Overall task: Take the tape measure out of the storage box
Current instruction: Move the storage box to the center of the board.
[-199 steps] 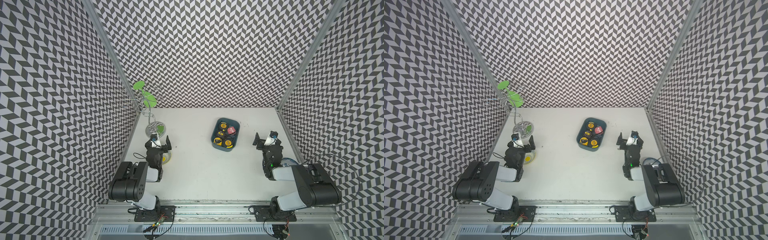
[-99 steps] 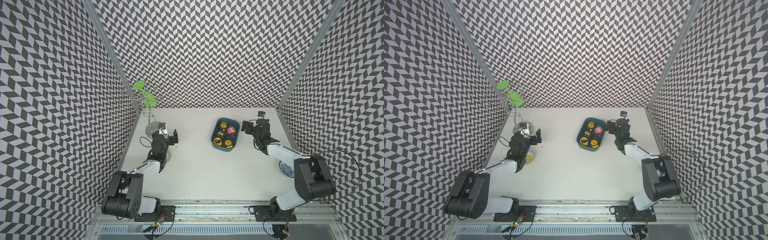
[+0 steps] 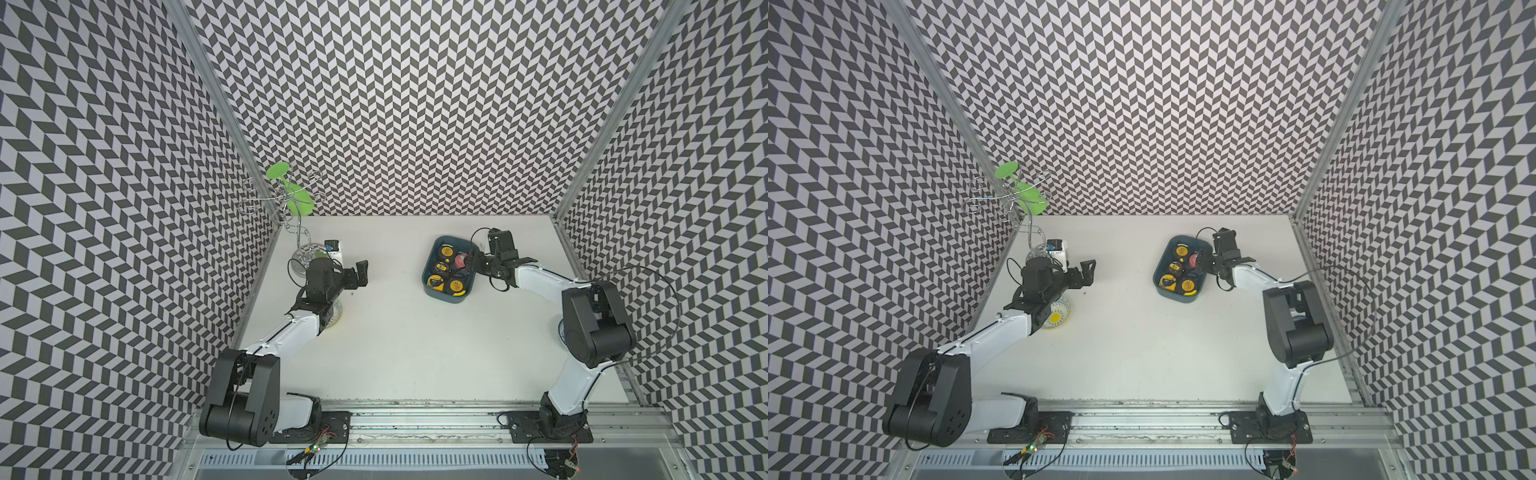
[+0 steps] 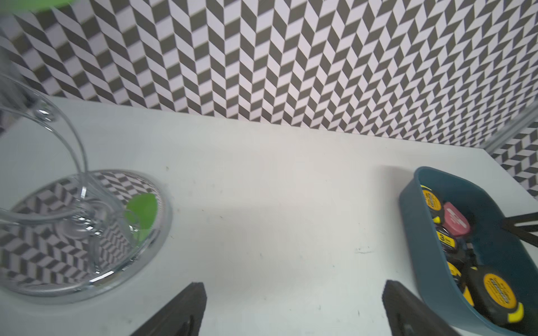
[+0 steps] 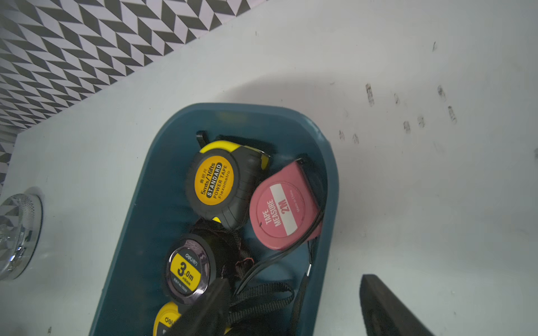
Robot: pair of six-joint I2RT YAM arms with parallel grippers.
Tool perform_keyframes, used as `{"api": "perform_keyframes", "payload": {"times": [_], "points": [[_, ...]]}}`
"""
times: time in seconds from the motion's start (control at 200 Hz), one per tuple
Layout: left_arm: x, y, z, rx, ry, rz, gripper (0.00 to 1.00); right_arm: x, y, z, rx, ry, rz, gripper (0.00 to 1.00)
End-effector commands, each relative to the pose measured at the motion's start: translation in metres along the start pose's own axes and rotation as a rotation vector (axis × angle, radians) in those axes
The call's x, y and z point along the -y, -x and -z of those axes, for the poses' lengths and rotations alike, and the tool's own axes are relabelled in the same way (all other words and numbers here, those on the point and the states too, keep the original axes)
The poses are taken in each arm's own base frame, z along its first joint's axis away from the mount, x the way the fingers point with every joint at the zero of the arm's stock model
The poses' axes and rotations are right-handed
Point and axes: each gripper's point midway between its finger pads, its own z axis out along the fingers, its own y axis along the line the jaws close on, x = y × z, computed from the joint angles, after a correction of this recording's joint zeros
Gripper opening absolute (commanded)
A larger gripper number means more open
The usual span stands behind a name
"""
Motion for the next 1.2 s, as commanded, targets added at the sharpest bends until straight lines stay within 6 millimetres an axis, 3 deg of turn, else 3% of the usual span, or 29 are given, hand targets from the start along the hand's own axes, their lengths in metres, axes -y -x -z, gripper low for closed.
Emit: {"api": "perform_keyframes", "payload": {"times": [0.0, 0.155, 0.516, 0.966, 1.197], "points": [[0.02, 0.004, -0.004, -0.03, -0.087, 0.032, 1.0, -0.005, -0.005, -0.006, -0.048, 0.02, -0.021, 0.66], [0.026, 0.006, -0.006, -0.032, -0.105, 0.032, 1.0, -0.005, -0.01, -0.011, -0.075, 0.01, -0.01, 0.5], [0.034, 0.005, -0.006, -0.038, -0.126, 0.034, 1.0, -0.014, -0.022, -0.012, -0.112, -0.008, 0.027, 0.33], [0.038, 0.006, 0.005, -0.027, -0.131, 0.029, 1.0, -0.032, -0.044, -0.006, -0.155, -0.001, 0.081, 0.19], [0.038, 0.002, 0.011, -0.033, -0.13, 0.036, 1.0, -0.048, -0.058, -0.003, -0.179, 0.02, 0.111, 0.17]]}}
